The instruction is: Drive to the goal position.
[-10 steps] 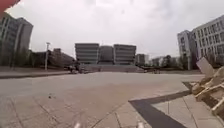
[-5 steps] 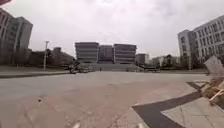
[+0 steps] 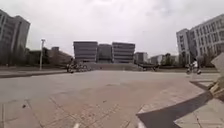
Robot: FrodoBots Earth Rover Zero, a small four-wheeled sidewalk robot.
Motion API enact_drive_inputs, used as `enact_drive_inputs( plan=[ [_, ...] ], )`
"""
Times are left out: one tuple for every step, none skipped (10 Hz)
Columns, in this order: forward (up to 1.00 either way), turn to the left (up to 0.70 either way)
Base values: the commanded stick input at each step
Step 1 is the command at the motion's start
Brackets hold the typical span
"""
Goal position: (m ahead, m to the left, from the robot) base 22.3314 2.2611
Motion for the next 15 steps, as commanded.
enact_drive_inputs(
  plan=[
    [0.78, 0.0],
    [0.78, 0.0],
    [0.78, 0.0],
    [0.78, 0.0],
    [0.78, 0.0],
    [0.78, -0.09],
    [0.78, -0.18],
    [0.78, -0.21],
    [0.78, -0.13],
    [0.78, -0.03],
    [0.78, 0.0],
    [0.78, 0.0],
    [0.78, 0.0],
    [0.78, 0.0],
    [0.78, 0.0]
  ],
)
